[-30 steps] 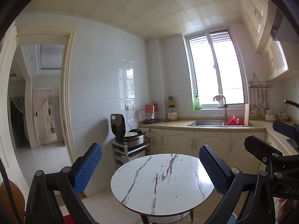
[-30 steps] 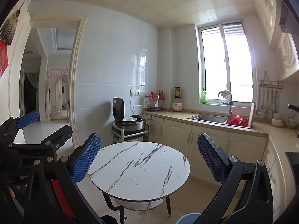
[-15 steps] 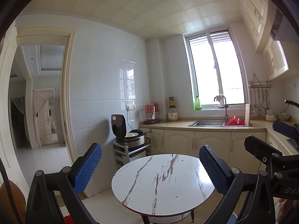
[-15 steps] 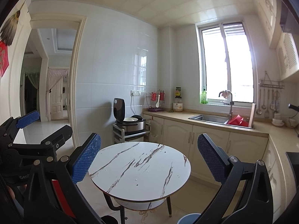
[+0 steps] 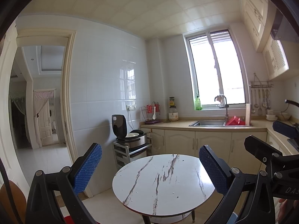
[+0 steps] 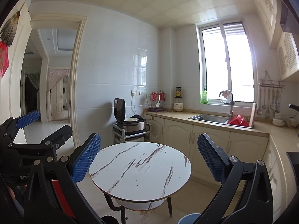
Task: Collect trash
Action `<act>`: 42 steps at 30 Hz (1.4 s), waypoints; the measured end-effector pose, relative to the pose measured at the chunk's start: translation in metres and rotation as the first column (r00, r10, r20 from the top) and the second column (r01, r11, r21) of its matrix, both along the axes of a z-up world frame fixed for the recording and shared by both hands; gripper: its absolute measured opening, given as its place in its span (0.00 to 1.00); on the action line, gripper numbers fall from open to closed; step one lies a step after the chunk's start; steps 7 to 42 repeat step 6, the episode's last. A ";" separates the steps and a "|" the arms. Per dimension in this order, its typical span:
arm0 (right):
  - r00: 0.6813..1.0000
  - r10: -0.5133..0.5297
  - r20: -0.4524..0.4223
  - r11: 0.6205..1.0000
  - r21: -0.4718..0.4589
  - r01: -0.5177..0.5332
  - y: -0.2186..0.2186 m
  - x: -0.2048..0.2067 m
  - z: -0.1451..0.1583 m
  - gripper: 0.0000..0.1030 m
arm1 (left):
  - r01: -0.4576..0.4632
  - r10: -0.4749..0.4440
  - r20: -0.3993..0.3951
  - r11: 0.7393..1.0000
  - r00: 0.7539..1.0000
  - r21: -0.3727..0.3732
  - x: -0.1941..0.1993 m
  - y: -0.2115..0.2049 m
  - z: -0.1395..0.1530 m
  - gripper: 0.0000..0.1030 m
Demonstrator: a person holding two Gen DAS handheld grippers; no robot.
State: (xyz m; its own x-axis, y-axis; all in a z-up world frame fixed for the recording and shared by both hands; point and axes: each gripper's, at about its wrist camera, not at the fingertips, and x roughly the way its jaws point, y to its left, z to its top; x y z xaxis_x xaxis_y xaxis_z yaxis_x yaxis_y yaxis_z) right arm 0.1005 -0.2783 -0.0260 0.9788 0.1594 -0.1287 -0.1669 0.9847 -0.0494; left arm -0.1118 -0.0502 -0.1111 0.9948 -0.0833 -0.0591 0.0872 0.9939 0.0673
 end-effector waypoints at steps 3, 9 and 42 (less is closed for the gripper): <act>1.000 -0.001 0.001 1.000 0.000 0.001 0.000 0.000 0.000 1.00 | 0.000 0.000 0.000 1.000 1.000 0.000 0.000 0.000 0.000 0.99; 1.000 0.001 -0.002 1.000 0.001 -0.001 0.000 0.001 0.000 1.00 | 0.001 -0.001 -0.001 1.000 1.000 -0.002 0.001 0.003 -0.002 0.99; 1.000 0.001 -0.002 1.000 0.001 -0.001 0.000 0.001 0.000 1.00 | 0.001 -0.001 -0.001 1.000 1.000 -0.002 0.001 0.003 -0.002 0.99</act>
